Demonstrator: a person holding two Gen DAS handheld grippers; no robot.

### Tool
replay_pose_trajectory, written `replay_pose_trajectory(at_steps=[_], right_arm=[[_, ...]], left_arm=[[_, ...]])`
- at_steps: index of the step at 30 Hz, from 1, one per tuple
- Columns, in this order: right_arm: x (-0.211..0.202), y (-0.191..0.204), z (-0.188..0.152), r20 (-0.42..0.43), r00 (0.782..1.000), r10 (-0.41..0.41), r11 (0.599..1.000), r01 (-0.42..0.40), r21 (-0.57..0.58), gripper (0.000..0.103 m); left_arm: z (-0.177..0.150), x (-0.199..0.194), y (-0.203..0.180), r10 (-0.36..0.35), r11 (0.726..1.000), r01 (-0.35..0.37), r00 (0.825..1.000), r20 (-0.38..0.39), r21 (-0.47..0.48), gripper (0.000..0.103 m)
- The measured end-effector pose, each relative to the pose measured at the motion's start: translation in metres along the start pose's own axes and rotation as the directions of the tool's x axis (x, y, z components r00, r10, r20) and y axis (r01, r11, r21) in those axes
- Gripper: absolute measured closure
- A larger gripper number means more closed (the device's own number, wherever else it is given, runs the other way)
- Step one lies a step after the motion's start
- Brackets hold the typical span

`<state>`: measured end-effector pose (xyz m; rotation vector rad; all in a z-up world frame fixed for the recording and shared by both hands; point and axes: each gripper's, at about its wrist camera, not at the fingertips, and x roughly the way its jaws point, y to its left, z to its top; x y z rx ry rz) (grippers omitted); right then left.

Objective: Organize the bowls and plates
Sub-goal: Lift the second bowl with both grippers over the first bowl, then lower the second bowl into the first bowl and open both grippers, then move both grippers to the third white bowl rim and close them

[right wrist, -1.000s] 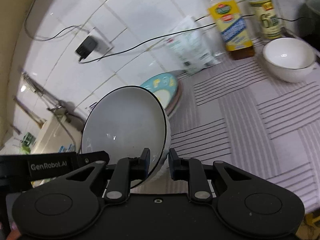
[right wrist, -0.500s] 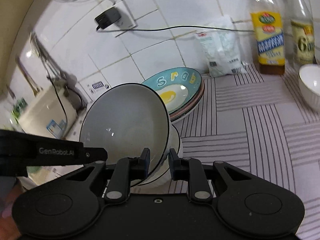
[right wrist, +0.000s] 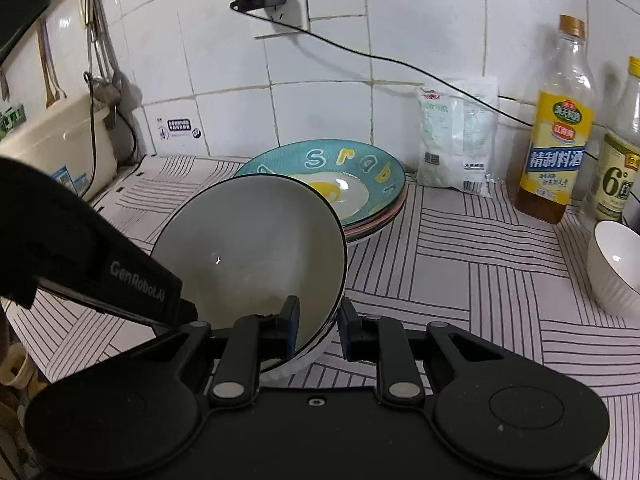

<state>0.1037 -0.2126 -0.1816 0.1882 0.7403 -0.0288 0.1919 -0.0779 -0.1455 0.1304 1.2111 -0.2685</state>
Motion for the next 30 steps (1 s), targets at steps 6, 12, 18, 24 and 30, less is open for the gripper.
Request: replay_pose_trajectory(at_steps=[6,12,18,24,30], right_arm=[[0.006,0.013,-0.001,0.019,0.998,-0.062,0.992,0.064,-0.109,0.079],[0.010,0.015,-0.003,0.033,0.997,-0.072,0.988,0.076,-0.137,0.077],[-0.001,0.004,-0.006,0.036,0.999,0.002,0.998,0.000,-0.056,0.072],[-0.028,-0.027,-0.008,0.075,0.993,0.089,0.993,-0.095,0.068,0.065],[-0.055,-0.051,-0.001,0.114,0.989,0.094,0.992,-0.103,0.074,0.059]], left_arm=[[0.005,0.007,-0.002,0.025,1.000,-0.025,0.999,-0.024,0.001,0.089],[0.003,0.008,-0.007,0.052,0.998,-0.052,0.999,-0.009,0.039,0.084],[0.000,-0.008,-0.014,0.085,0.991,-0.089,0.995,0.045,0.104,0.055],[0.000,-0.033,-0.023,0.066,0.989,-0.079,0.993,0.103,0.125,0.046],[-0.001,-0.050,-0.043,0.033,0.986,-0.051,0.993,0.117,0.156,0.042]])
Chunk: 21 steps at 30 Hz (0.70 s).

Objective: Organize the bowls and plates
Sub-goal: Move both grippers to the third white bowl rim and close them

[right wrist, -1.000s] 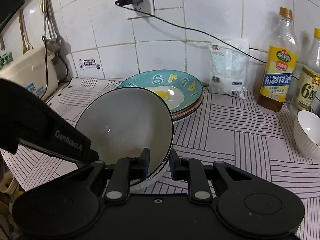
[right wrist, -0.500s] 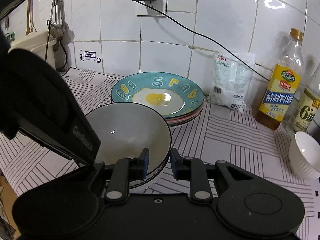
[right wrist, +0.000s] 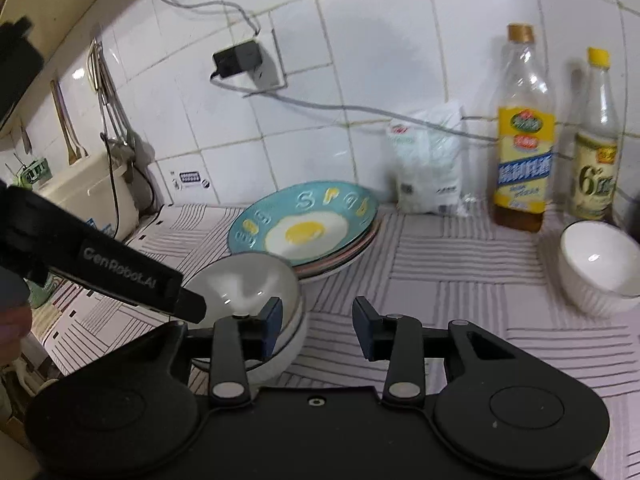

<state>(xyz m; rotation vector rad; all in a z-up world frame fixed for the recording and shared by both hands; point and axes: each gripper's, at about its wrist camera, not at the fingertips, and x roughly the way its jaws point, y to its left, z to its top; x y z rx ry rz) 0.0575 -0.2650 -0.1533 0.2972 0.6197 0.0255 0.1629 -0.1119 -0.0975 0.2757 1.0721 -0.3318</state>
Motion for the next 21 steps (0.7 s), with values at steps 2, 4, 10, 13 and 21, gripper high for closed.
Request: replay_pose_trajectory(at_steps=[2,4,10,13,21], right_arm=[[-0.010,-0.006,0.005,0.004,1.000,-0.008,1.000,0.008,-0.012,0.059],[-0.021,-0.013,0.010,0.008,1.000,-0.023,1.000,0.023,-0.018,0.058],[-0.050,-0.039,0.019,0.016,0.997,-0.078,0.995,0.079,-0.054,0.049],[-0.059,-0.057,0.023,-0.003,0.993,-0.120,0.993,0.120,-0.012,0.040],[-0.072,-0.096,0.020,0.010,0.983,-0.184,0.983,0.184,0.005,0.027]], left_arm=[[0.002,-0.004,-0.011,-0.013,1.000,0.013,1.000,-0.003,0.022,0.042],[0.003,-0.007,-0.024,-0.027,0.999,0.027,1.000,0.001,0.041,0.041],[0.010,-0.020,-0.057,-0.084,0.993,0.082,0.996,0.019,0.089,0.039],[0.015,-0.023,-0.075,-0.104,0.987,0.101,0.994,0.022,0.127,0.037],[0.027,-0.019,-0.127,-0.128,0.969,0.120,0.992,0.020,0.214,0.032]])
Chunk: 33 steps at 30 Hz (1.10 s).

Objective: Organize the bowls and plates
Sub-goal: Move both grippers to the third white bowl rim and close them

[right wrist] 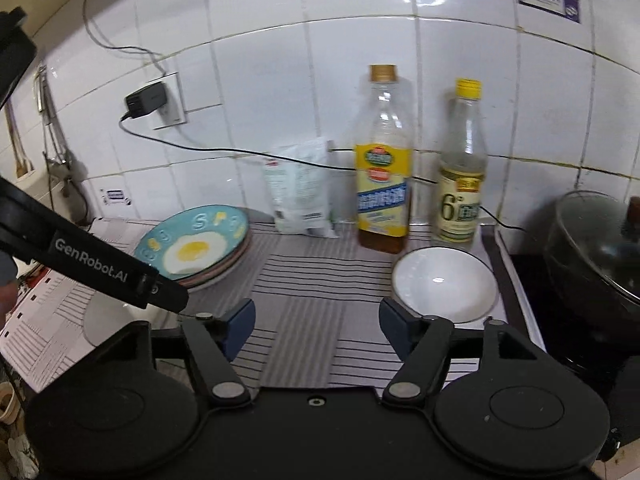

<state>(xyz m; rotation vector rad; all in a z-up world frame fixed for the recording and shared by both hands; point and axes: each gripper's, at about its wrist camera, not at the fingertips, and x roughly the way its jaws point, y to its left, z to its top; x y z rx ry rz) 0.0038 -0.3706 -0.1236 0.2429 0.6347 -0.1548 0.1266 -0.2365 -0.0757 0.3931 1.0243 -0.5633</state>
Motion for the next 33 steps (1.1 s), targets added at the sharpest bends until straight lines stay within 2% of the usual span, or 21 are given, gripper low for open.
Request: replay_pose_trajectory(at_steps=[1,3,6,11,16,18,21,28,33], right_arm=[[-0.001,-0.005,-0.002,0.002,1.000,-0.005,1.000,0.005,0.005,0.026],[0.004,-0.015,-0.007,0.010,1.000,-0.020,1.000,0.020,0.014,0.015],[0.012,-0.030,-0.016,0.030,0.999,-0.041,0.998,0.039,0.051,0.014],[0.033,-0.051,-0.033,0.010,0.998,-0.062,0.993,0.061,0.100,0.014],[0.054,-0.065,-0.044,0.050,0.991,-0.124,0.986,0.117,0.118,0.009],[0.063,-0.072,-0.048,0.071,0.984,-0.164,0.981,0.155,0.121,0.004],[0.081,-0.080,-0.050,0.074,0.973,-0.220,0.972,0.212,0.104,0.003],[0.112,-0.097,-0.050,0.046,0.973,-0.227,0.971,0.223,0.087,0.003],[0.127,-0.098,-0.047,0.033,0.977,-0.212,0.977,0.210,0.045,0.002]], left_arm=[[0.003,0.002,-0.004,0.001,1.000,-0.001,1.000,0.005,0.002,0.030],[0.007,0.005,-0.013,-0.004,1.000,0.004,1.000,0.021,0.004,0.026],[0.016,0.014,-0.027,-0.024,1.000,0.023,0.999,0.022,0.021,0.023],[0.031,0.032,-0.047,-0.069,0.997,0.069,0.997,0.024,0.027,0.018],[0.049,0.057,-0.066,-0.097,0.993,0.095,0.995,0.033,0.064,0.017],[0.055,0.069,-0.073,-0.108,0.992,0.106,0.994,0.024,0.072,0.017],[0.064,0.088,-0.084,-0.121,0.988,0.121,0.993,-0.007,0.101,0.017],[0.078,0.125,-0.103,-0.134,0.981,0.138,0.990,-0.039,0.133,0.017],[0.089,0.151,-0.108,-0.145,0.983,0.153,0.986,-0.076,0.105,0.017]])
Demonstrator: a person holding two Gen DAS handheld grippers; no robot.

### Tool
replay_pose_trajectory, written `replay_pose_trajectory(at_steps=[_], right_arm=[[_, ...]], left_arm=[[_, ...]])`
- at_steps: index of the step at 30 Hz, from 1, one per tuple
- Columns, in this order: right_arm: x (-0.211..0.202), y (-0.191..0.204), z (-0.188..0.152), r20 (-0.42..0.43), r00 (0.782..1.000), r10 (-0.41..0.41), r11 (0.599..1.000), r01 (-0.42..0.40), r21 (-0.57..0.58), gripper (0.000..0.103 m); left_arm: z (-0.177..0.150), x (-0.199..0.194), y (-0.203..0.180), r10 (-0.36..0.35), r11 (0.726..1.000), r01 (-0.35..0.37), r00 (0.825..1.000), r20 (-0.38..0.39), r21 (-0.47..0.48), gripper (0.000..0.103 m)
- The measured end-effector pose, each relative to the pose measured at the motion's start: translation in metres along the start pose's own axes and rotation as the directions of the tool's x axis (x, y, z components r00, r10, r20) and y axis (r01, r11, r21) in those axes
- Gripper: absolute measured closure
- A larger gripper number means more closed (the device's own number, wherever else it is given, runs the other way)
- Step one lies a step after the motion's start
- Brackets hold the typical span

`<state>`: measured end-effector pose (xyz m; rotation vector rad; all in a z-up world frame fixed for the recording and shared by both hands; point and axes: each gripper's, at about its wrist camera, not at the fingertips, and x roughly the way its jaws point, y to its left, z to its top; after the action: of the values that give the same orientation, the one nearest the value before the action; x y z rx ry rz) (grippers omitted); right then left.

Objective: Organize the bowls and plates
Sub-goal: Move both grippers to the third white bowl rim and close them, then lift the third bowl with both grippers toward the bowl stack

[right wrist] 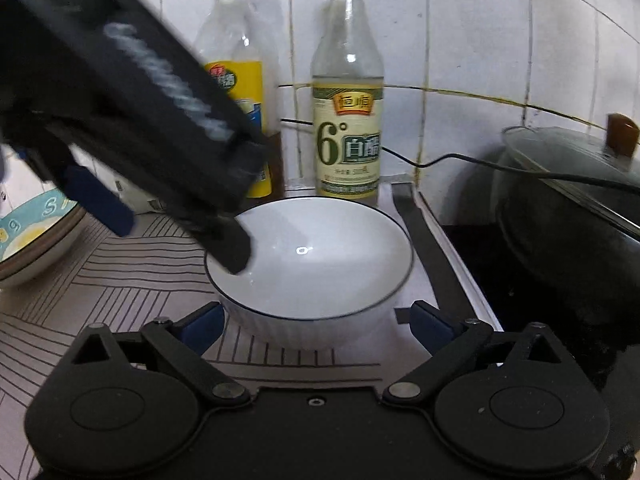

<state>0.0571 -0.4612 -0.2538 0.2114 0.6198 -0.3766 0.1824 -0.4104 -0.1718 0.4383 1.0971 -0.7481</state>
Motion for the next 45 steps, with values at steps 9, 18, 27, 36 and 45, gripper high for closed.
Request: replay_pose_trajectory(at_steps=[9,18,27,36,45], right_arm=[[0.008,0.003,0.002,0.010,1.000,0.010,1.000,-0.010,0.024,0.000],[0.009,0.003,0.000,0.021,0.999,0.027,1.000,-0.027,0.014,0.000],[0.018,0.005,-0.001,-0.016,1.000,0.013,1.000,-0.013,-0.021,0.000],[0.001,0.014,-0.001,0.012,0.999,0.044,0.998,-0.044,-0.037,0.001],[-0.026,0.028,-0.001,0.046,0.988,0.148,0.988,-0.146,-0.044,0.001]], left_arm=[[0.001,0.029,0.018,-0.047,0.994,0.046,0.999,-0.008,-0.094,0.070],[-0.003,0.033,0.017,-0.103,0.991,0.106,0.994,0.034,-0.086,0.091],[0.003,0.034,0.013,-0.095,0.992,0.096,0.995,0.018,-0.082,0.091],[-0.010,0.011,0.025,-0.101,0.993,0.102,0.995,0.013,-0.061,0.090],[-0.027,-0.021,0.046,-0.087,0.995,0.087,0.996,0.010,-0.045,0.090]])
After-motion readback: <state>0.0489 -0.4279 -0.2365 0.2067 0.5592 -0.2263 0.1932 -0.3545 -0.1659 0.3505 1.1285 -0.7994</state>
